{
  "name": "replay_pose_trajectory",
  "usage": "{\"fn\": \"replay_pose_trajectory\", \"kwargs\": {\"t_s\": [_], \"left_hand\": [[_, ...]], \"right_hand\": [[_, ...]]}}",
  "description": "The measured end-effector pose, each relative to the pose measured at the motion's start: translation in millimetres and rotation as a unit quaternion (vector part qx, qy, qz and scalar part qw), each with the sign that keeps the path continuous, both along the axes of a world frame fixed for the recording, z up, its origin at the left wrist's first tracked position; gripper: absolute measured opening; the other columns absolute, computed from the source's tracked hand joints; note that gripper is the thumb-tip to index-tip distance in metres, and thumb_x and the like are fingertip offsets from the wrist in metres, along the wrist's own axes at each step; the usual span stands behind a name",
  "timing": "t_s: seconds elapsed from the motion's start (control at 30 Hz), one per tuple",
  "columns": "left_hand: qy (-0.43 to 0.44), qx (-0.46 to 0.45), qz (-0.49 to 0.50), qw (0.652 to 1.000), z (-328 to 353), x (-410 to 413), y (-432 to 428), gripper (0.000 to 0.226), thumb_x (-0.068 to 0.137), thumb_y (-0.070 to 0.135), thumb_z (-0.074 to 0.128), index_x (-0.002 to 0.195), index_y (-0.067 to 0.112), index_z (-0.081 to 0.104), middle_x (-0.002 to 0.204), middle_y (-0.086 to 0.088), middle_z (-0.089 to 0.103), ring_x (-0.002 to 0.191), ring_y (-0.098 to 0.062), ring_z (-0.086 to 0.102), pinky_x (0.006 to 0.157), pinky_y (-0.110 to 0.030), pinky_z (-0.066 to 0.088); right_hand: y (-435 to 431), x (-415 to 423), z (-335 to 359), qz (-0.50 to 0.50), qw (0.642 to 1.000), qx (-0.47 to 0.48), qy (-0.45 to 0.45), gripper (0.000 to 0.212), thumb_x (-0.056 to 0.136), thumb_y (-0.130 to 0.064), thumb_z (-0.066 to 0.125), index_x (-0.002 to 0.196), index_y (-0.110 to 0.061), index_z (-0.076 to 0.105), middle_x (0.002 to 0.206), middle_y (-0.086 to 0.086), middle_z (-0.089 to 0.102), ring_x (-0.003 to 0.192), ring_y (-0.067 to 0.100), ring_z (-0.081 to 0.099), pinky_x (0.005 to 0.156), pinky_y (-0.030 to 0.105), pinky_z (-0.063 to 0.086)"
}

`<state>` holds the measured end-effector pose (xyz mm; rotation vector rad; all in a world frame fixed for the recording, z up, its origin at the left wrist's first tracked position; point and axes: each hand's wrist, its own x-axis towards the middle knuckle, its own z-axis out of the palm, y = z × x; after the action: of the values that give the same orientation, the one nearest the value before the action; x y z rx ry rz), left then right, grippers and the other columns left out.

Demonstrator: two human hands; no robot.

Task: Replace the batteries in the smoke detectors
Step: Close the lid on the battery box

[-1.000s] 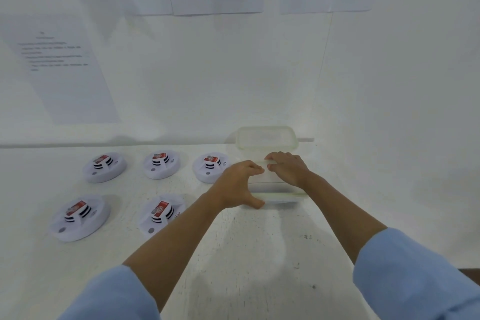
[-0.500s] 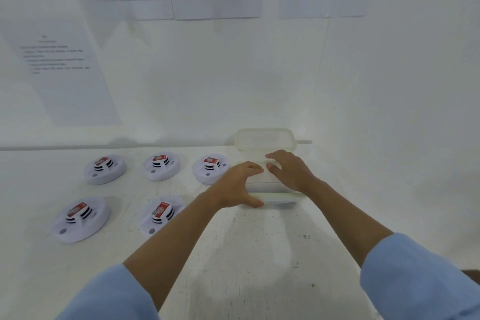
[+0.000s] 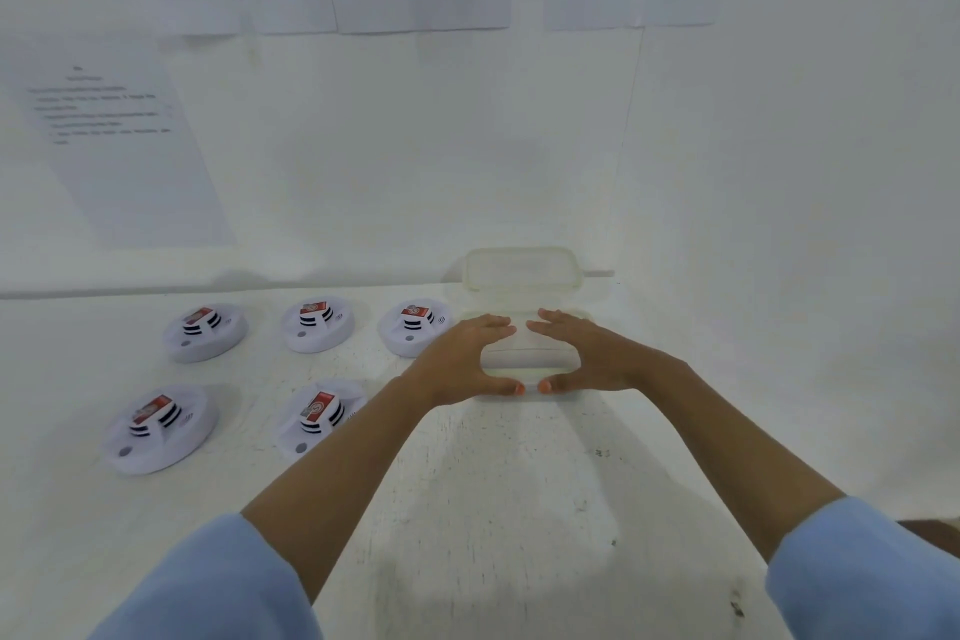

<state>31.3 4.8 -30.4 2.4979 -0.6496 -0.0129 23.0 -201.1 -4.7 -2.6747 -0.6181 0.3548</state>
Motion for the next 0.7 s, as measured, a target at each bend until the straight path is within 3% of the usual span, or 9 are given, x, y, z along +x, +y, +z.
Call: {"fn": "replay_pose_trajectory", "kwargs": {"t_s": [0.7], "left_hand": [[0.022, -0.025, 0.015, 0.999, 2.9, 19.3, -6.8, 0.075, 0.074, 0.038, 0.075, 0.138, 0.02, 0.042, 0.147, 0.004, 0.036, 0.136, -0.011, 0.028, 0.114, -0.033, 0.024]], "right_hand": [[-3.3, 27.9, 5.8, 0.002, 1.0, 0.007, 0.014, 0.085, 0.081, -0.038, 0.067, 0.148, -0.024, 0.016, 0.157, -0.004, 0.004, 0.145, 0.012, 0.002, 0.116, 0.033, 0.006]]}}
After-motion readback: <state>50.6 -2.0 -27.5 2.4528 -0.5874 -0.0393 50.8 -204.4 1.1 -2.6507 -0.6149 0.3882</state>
